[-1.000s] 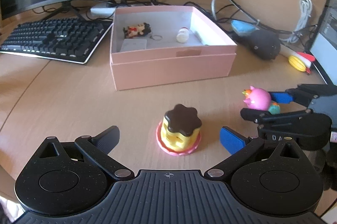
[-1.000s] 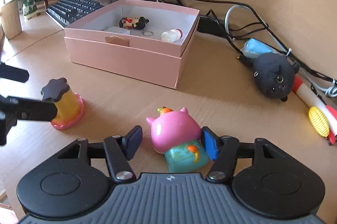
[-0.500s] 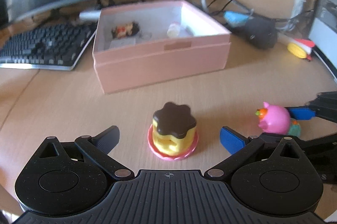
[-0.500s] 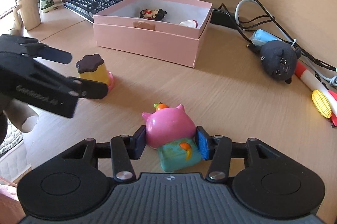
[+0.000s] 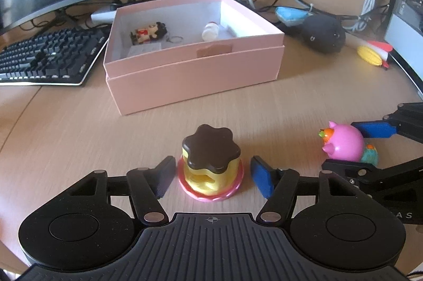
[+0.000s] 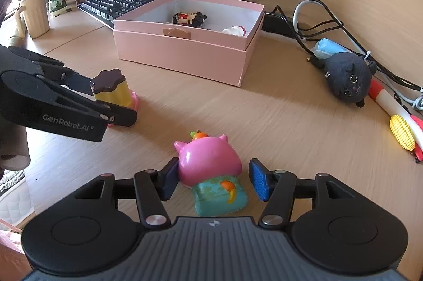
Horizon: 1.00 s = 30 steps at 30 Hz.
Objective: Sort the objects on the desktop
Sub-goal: 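Carry the pudding and pig toys over the pink box and open both grippers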
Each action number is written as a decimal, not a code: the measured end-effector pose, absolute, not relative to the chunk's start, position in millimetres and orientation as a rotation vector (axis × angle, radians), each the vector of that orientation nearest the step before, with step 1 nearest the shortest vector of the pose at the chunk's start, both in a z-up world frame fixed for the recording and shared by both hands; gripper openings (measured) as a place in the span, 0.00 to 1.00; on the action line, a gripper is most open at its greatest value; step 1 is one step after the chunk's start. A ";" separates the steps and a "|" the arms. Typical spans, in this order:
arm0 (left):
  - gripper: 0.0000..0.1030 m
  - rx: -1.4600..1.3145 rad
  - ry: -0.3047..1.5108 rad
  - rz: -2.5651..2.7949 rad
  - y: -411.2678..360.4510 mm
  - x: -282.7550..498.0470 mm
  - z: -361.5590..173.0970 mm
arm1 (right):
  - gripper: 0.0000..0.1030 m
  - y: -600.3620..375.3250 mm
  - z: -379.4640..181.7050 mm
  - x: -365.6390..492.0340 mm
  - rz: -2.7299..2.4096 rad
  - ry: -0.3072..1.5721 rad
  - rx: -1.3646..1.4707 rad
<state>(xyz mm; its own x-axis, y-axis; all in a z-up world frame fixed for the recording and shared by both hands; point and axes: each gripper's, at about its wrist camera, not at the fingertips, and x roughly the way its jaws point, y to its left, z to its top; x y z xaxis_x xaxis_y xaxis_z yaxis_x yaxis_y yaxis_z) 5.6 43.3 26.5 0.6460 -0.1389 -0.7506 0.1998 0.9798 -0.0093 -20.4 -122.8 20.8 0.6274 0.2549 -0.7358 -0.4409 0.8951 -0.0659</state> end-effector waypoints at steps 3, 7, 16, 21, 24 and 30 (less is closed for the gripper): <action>0.62 0.086 0.847 -0.197 42.1 5.9 26.7 | 0.55 -122.8 20.8 -18.9 0.406 0.799 -0.248; 0.59 0.086 0.854 -0.197 42.1 7.3 25.8 | 0.55 -121.8 20.5 -16.8 0.414 0.797 -0.252; 0.59 0.089 0.867 -0.212 44.6 -2.0 28.9 | 0.48 -122.0 22.9 -17.0 0.419 0.796 -0.269; 0.59 0.102 0.857 -0.236 49.3 -14.5 38.3 | 0.47 -123.0 32.1 -22.8 0.421 0.788 -0.276; 0.59 0.114 0.838 -0.253 52.3 -22.3 47.8 | 0.47 -121.9 44.2 -27.9 0.431 0.770 -0.276; 0.59 0.128 0.775 -0.277 58.0 -31.7 68.6 | 0.47 -114.6 79.0 -35.5 0.443 0.665 -0.291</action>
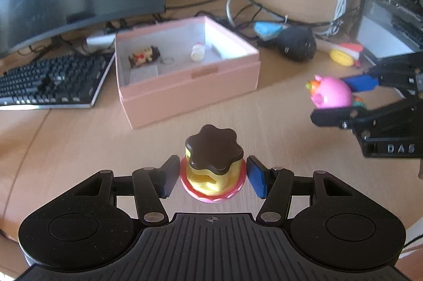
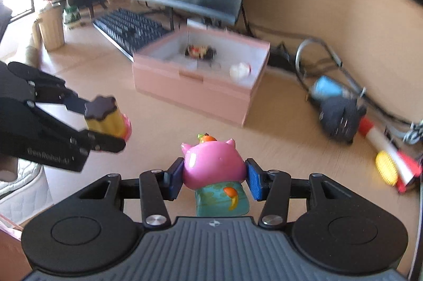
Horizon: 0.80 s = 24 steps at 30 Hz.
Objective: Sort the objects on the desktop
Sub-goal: 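Carry the pudding and pig toys over the pink box and open both grippers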
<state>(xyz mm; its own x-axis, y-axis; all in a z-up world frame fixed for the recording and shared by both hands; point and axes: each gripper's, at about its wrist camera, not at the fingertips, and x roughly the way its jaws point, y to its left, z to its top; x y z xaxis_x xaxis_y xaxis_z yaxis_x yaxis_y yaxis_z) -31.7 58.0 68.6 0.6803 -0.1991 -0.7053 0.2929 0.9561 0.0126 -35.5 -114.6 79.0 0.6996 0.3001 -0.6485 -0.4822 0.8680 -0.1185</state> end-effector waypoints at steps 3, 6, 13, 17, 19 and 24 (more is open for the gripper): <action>0.59 0.129 0.716 -0.276 63.3 -33.5 85.3 | 0.47 -112.7 99.3 -38.4 0.435 0.593 -0.293; 0.59 0.138 0.643 -0.271 69.5 -32.4 105.4 | 0.47 -113.4 121.8 -39.1 0.417 0.519 -0.280; 0.59 0.166 0.477 -0.227 82.4 -3.6 150.5 | 0.47 -118.3 179.6 -35.9 0.352 0.343 -0.233; 0.59 0.146 0.414 -0.207 90.9 27.1 169.8 | 0.47 -121.7 206.6 -36.7 0.323 0.262 -0.214; 0.59 0.130 0.397 -0.206 92.6 48.5 176.2 | 0.47 -122.7 212.9 -35.8 0.318 0.249 -0.202; 0.75 0.046 0.430 -0.203 102.9 88.8 177.1 | 0.47 -120.3 203.6 -23.8 0.299 0.288 -0.204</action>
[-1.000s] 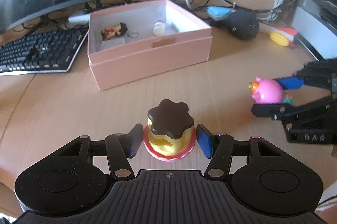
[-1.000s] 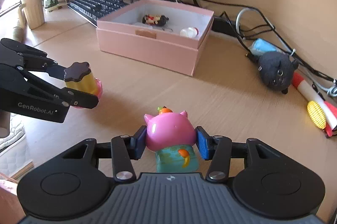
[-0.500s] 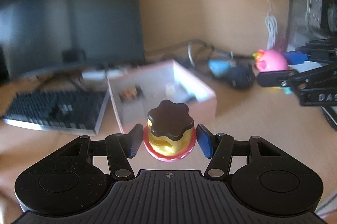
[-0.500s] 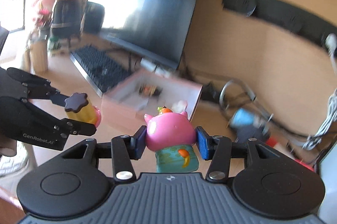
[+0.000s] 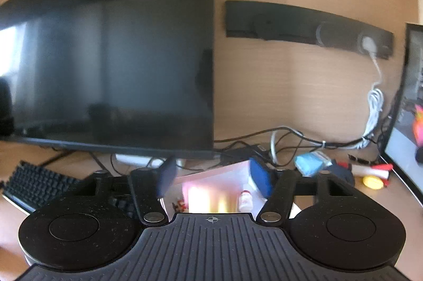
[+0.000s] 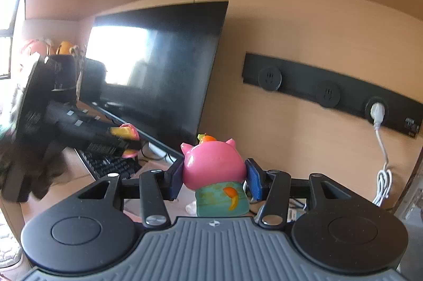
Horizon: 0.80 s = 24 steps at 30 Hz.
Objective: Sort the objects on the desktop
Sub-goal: 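Carry the pudding and pig toys over the pink box and open both grippers, then grasp the black plush cat with the right gripper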
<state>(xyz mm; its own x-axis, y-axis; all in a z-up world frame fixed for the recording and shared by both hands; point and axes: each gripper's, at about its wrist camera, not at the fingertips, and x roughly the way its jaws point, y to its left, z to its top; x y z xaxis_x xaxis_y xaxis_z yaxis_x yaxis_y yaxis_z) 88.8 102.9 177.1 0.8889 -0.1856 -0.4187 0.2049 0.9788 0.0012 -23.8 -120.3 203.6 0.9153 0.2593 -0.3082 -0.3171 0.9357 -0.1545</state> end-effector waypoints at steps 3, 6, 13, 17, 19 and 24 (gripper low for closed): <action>0.87 0.043 0.442 -0.178 112.0 83.0 168.3 | 0.47 -120.1 197.9 -16.1 0.291 0.311 -0.195; 0.92 0.054 0.503 -0.161 121.8 68.0 148.1 | 0.47 -116.7 195.1 -2.6 0.300 0.327 -0.180; 0.93 -0.031 0.718 -0.139 129.9 26.3 93.2 | 0.47 -84.8 182.5 50.3 0.388 0.378 -0.173; 0.94 -0.037 0.779 -0.133 126.1 -1.1 79.6 | 0.53 -63.6 170.8 85.8 0.433 0.382 -0.147; 0.97 -0.041 0.798 -0.124 126.5 -10.1 78.0 | 0.63 -57.0 167.7 96.6 0.430 0.380 -0.126; 0.97 -0.053 0.827 -0.107 123.9 -8.8 71.7 | 0.73 -57.3 160.4 93.1 0.477 0.404 -0.091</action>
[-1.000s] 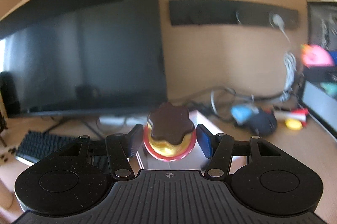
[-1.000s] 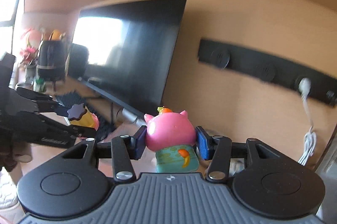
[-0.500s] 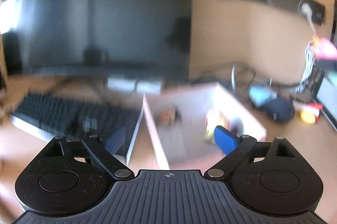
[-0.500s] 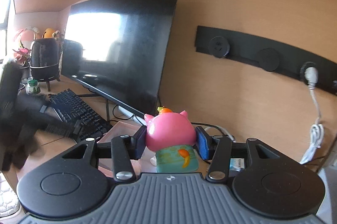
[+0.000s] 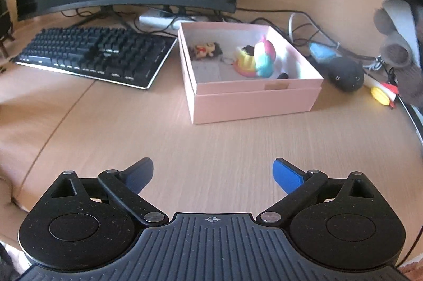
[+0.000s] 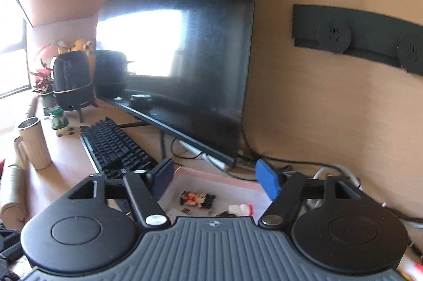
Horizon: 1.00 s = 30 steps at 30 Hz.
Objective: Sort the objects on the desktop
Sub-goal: 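Grasp the black plush cat with the right gripper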
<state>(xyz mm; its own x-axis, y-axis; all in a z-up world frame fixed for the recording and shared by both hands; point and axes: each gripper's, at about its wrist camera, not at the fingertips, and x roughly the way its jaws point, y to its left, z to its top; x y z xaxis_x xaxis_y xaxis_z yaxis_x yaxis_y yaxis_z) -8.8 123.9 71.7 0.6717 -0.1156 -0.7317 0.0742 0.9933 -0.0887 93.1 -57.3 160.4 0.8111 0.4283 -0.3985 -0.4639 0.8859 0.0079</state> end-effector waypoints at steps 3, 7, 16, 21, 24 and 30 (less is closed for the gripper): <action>0.97 -0.066 0.842 -0.085 114.4 -2.0 69.2 | 0.77 -65.0 150.9 88.6 0.470 0.444 -0.090; 0.98 -0.049 0.850 -0.119 92.3 5.3 65.1 | 0.78 -82.6 137.3 72.8 0.452 0.486 -0.114; 1.00 0.012 0.860 -0.244 31.0 20.6 62.2 | 0.86 -157.9 113.1 42.5 0.301 0.554 -0.125; 1.00 0.038 0.862 -0.276 15.4 21.2 64.2 | 0.86 -197.6 87.8 48.9 0.179 0.616 -0.095; 1.00 0.042 0.875 -0.263 15.2 21.2 64.0 | 0.86 -210.3 74.1 61.7 0.092 0.622 -0.099; 1.00 0.028 0.903 -0.182 32.3 15.5 65.2 | 0.81 -213.4 53.9 110.8 0.027 0.602 -0.123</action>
